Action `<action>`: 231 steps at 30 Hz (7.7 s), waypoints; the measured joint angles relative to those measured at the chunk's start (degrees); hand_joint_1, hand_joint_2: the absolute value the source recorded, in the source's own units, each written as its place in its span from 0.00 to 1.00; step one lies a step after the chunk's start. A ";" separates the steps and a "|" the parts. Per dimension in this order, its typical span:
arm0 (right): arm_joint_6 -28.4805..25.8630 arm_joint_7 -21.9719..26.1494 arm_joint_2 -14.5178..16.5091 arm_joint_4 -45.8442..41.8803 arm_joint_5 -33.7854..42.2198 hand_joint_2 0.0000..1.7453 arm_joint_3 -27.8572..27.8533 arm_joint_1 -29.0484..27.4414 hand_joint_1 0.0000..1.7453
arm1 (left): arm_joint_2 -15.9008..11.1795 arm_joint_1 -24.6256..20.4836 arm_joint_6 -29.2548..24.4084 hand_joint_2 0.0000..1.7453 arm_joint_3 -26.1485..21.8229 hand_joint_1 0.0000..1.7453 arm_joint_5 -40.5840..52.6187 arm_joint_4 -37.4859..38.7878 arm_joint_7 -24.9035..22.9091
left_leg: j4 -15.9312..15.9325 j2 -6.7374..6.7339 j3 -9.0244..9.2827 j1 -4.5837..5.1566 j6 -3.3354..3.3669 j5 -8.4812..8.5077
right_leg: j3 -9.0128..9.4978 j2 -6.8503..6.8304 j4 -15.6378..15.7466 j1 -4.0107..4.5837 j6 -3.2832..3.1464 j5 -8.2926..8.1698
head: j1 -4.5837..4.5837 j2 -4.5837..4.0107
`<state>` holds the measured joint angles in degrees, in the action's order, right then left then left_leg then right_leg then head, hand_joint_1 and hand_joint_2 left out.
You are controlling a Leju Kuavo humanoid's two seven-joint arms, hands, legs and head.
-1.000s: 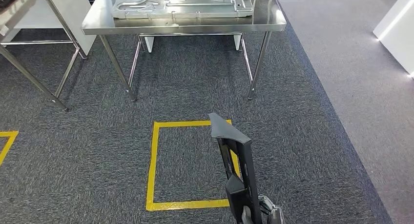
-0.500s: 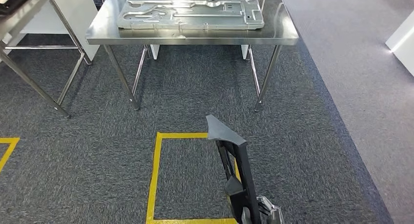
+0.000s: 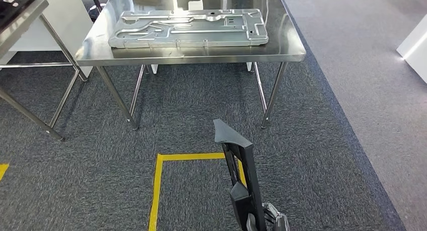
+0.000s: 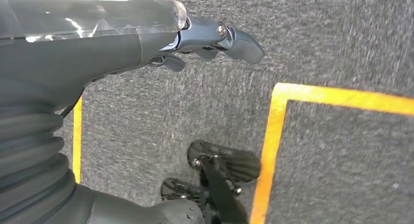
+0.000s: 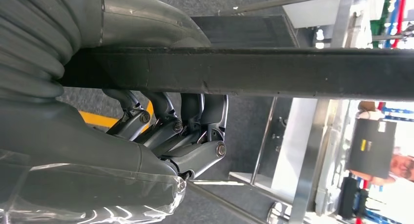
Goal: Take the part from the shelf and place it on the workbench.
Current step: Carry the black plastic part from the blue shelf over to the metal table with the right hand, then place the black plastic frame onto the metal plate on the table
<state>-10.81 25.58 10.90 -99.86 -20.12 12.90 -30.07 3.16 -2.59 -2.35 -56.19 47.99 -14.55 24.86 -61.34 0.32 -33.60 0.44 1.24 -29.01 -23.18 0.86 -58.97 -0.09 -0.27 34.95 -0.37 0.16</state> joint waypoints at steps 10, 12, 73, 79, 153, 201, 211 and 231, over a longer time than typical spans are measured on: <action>-0.31 -0.64 0.16 0.67 -0.84 1.00 -0.64 -0.08 1.00 | -0.04 0.08 0.11 1.00 -0.61 0.00 0.01 -0.01 -0.10 | 4.20 0.50 9.40 -1.24 0.83 -4.05 | -15.79 -0.65 -11.08 -0.85 2.51 3.66 | -0.69 0.01; -0.56 -0.68 0.16 0.71 -0.84 1.00 -1.05 -0.25 1.00 | 0.06 0.27 0.12 1.00 -0.75 0.00 0.03 0.00 -0.16 | 4.32 0.64 11.47 -1.45 0.23 -5.99 | -15.96 -1.00 -5.54 -0.82 2.30 -4.56 | -0.74 0.00; -6.07 -2.07 3.62 -6.89 -12.04 1.00 -6.99 2.33 1.00 | 0.89 -0.79 1.48 1.00 -4.02 0.00 3.50 0.30 0.26 | 3.12 -0.05 3.08 -0.89 -0.14 1.01 | -11.81 -0.57 -4.14 -0.14 0.31 -6.73 | 0.08 0.00; -13.13 -7.47 -2.66 -14.43 -13.92 1.00 -1.88 7.30 1.00 | 1.08 -1.19 1.99 1.00 -4.15 0.00 4.70 0.37 0.11 | 2.08 -0.05 3.10 -0.62 -1.77 -0.44 | -9.54 -0.53 0.78 -0.28 -0.90 -7.88 | 0.20 0.00; -7.73 -20.91 -16.48 72.53 -63.71 1.00 11.93 81.13 0.00 | -0.87 -1.40 6.21 0.00 -5.90 0.00 11.51 0.58 -3.93 | 2.70 0.06 -0.57 -1.10 -1.74 3.93 | -10.89 -0.56 0.81 -0.60 0.79 -9.20 | 0.34 -0.01; -7.30 -21.05 -18.62 73.39 -65.80 1.00 9.59 79.17 0.00 | 0.11 -1.70 9.40 0.00 -8.40 0.00 10.80 0.99 -2.04 | 3.35 0.05 -2.99 -0.87 -1.12 7.55 | -6.38 -0.86 1.80 -0.01 0.49 -6.20 | -0.08 0.00; -7.23 -21.14 -18.57 73.61 -66.14 1.00 9.59 78.34 0.00 | 0.38 -1.75 9.41 0.00 -8.59 0.00 10.96 1.04 -2.04 | -11.26 -0.02 -3.92 -1.21 -2.84 -0.50 | -13.57 -1.29 1.34 -0.48 -0.71 -11.89 | 0.14 0.00; -7.18 -21.20 -18.90 73.92 -66.59 1.00 9.33 78.35 0.00 | 0.53 -2.07 9.41 0.00 -8.68 0.00 11.04 1.08 -1.98 | 2.73 -0.48 -4.57 -0.77 -1.09 8.51 | -5.11 -0.86 1.50 -0.29 1.45 -4.50 | -0.53 -0.01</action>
<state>-17.99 4.39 -8.01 -25.94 -86.71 22.23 48.28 3.69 -4.66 7.06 -64.87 59.03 -13.46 22.87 -58.61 -0.15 -38.17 -0.33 0.15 -20.50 -28.29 0.00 -57.47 -0.38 1.18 30.45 -0.90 0.15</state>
